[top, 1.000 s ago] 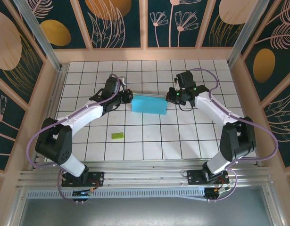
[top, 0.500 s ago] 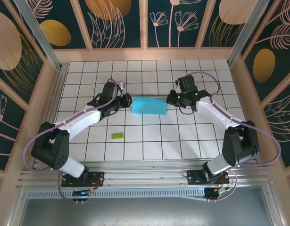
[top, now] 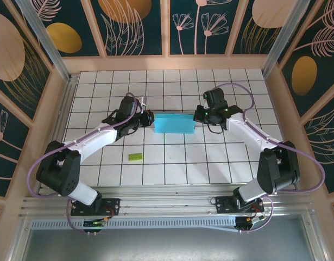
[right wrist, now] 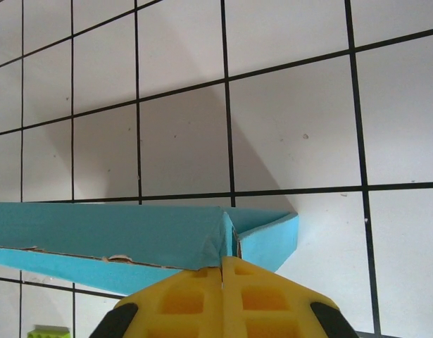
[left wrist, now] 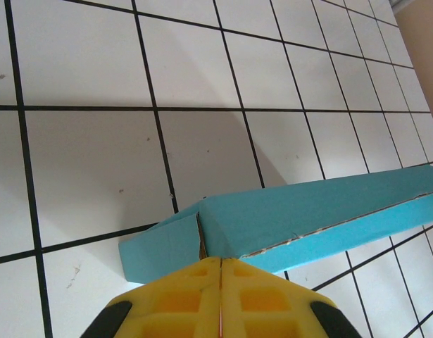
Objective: Fold the paper box
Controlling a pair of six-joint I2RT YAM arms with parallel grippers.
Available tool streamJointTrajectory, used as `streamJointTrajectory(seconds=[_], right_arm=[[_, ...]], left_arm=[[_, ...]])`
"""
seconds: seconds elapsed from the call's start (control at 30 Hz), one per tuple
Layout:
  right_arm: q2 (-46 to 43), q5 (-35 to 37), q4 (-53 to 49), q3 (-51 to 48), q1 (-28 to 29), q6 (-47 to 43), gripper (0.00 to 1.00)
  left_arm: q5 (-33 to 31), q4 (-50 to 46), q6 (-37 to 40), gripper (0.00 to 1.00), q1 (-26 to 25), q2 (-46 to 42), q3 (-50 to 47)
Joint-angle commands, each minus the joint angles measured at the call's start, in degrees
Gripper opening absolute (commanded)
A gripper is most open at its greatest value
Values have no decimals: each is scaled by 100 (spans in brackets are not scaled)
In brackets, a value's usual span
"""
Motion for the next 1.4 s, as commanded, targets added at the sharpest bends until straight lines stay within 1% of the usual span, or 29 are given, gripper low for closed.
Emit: streamJointTrajectory(seconds=[0.0,0.1,0.33,0.43,0.6,0.63,0.73,0.87,0.93,1.03,1.1,1.23,1.37], right_arm=[[83,708,-1175,-280,-63,-93,0],[-11,728,-1198,-270,-70,-93,0],[-414,-81,-836,256,-72,88,14],[-440,-283,-859,493,-140,148,18],[-551,-552,-850,618,-308,371,21],[-591,-601,-797,604,-357,470,24],[-630,-865,-554,456,-567,883,36],[-466,-1643,-129,216,-770,1500,46],[-395,-1878,90,51,-823,1854,47],[-380,-1897,252,-148,-886,2315,49],[-384,-2043,443,-320,-920,2611,52],[-469,-2577,1325,-935,-931,3455,58],[-590,-2613,1839,-1405,-950,4027,60]], left_arm=[[-56,-519,-56,7,8,33,-108],[-36,-493,-65,7,10,42,-126],[67,-417,-3,7,-9,138,-108],[97,-392,5,7,-28,155,-91],[97,-384,3,7,-54,155,-56],[106,-386,5,7,-54,164,-39],[115,-386,5,7,-71,172,-4],[97,-395,0,7,-76,164,15],[98,-403,-3,7,-80,155,24],[89,-395,-29,7,-84,138,15],[97,-377,-39,7,-89,129,10],[115,-377,-41,7,-89,147,31],[115,-359,-47,7,-88,162,37]])
